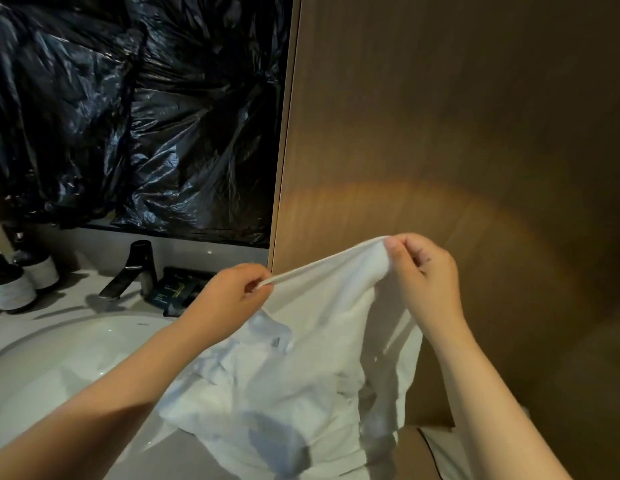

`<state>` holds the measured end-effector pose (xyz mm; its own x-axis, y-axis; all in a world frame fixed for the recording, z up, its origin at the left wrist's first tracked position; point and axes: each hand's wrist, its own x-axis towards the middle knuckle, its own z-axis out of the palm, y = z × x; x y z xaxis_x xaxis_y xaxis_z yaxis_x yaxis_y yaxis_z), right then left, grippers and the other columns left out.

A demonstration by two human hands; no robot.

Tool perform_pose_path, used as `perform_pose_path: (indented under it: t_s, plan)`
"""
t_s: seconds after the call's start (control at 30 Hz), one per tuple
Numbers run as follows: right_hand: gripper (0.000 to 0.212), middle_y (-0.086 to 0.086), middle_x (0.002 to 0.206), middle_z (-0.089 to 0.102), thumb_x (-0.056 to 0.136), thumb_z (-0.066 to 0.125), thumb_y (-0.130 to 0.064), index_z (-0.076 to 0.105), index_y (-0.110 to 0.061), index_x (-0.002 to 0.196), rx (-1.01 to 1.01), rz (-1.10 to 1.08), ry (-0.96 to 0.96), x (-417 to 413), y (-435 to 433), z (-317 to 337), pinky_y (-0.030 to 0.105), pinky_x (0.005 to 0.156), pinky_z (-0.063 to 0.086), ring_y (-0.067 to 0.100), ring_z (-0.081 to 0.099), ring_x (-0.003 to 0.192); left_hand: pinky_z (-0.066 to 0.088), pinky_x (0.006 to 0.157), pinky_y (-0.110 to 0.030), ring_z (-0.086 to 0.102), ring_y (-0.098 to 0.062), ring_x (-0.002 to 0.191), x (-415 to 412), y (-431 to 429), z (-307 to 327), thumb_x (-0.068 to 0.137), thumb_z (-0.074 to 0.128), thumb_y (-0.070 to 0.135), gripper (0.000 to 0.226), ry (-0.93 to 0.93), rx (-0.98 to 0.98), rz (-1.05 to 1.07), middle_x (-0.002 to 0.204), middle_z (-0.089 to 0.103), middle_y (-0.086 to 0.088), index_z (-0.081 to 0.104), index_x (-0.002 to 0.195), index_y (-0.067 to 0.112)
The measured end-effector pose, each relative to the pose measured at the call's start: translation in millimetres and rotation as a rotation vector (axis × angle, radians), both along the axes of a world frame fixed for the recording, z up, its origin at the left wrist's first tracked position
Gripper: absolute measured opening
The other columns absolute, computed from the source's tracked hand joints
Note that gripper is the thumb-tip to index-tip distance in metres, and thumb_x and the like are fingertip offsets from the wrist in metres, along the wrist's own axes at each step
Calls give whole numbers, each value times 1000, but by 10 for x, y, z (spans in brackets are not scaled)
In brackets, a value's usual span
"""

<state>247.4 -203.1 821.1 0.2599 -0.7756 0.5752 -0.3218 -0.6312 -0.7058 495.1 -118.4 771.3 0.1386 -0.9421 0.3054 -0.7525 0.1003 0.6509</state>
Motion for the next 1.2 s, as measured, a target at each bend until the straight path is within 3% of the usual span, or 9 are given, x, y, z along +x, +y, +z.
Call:
perform_pose_path:
  t_s: [0.13, 0.27, 0.37, 0.5, 0.57, 0.73, 0.87, 1.0, 1.2]
  plan:
    - [23, -15, 75, 62, 100, 51, -31, 64, -30, 81, -75, -97, -106, 19, -105, 436, 6, 63, 46, 0, 60, 78, 41, 62, -8, 59, 2, 80, 66, -65, 430, 95, 55, 19, 19, 58, -180, 35, 79, 66, 15, 68, 88, 31]
    - [23, -21, 74, 61, 99, 50, -38, 63, -32, 80, -235, -171, -238, 76, -103, 872, 2, 65, 45, -2, 60, 78, 42, 67, -1, 57, 6, 86, 51, -137, 1022, 94, 56, 18, 20, 107, -427, 60, 83, 67, 19, 71, 92, 30]
    - [24, -21, 76, 62, 98, 50, -41, 65, -29, 83, -278, -191, -162, 43, -105, 810, 6, 62, 47, 0, 60, 78, 44, 66, -8, 59, 3, 82, 81, -125, 1078, 94, 57, 21, 18, 61, -411, 50, 82, 69, 15, 73, 93, 30]
    - [28, -6, 70, 61, 98, 52, -36, 64, -21, 77, -130, -325, 273, -158, -221, 111, 31, 62, 52, 11, 60, 69, 49, 75, -29, 61, -2, 78, 96, -55, 460, 95, 57, 24, 18, -59, -97, 35, 84, 70, 9, 74, 94, 20]
    - [26, -6, 72, 62, 98, 53, -39, 64, -24, 79, -27, -383, 374, -272, -252, -220, 30, 64, 53, 13, 61, 71, 48, 76, -30, 63, -9, 83, 152, -27, 128, 94, 59, 28, 17, -104, 46, 70, 88, 71, 9, 75, 93, 21]
    - [27, -13, 66, 58, 96, 55, -39, 56, -32, 70, -14, -406, 374, -362, -262, -444, 17, 53, 39, 6, 57, 61, 47, 68, -24, 61, -5, 75, 292, -12, -203, 91, 63, 33, 18, -104, 93, 151, 79, 70, 10, 76, 87, 22]
    - [21, -13, 72, 61, 95, 57, -39, 63, -29, 78, -7, -360, 349, -327, -269, -443, 25, 61, 51, 7, 60, 67, 51, 68, -37, 63, -14, 67, 348, -25, -220, 91, 58, 45, 36, -49, 37, 212, 70, 70, 1, 74, 77, 17]
    - [19, -14, 74, 59, 95, 57, -40, 63, -29, 81, -71, -420, 324, -338, -256, -398, 20, 58, 46, 5, 57, 68, 48, 67, -43, 61, -27, 66, 420, -27, -119, 84, 56, 59, 46, -84, 43, 241, 65, 52, -1, 56, 63, 18]
    - [23, -11, 72, 56, 96, 52, -41, 59, -26, 79, -306, -543, 205, -246, -338, 248, 20, 59, 39, 7, 53, 65, 36, 47, -26, 45, -16, 42, 409, -174, 510, 82, 66, 51, 51, 129, -190, 257, 48, 51, -7, 60, 52, 10]
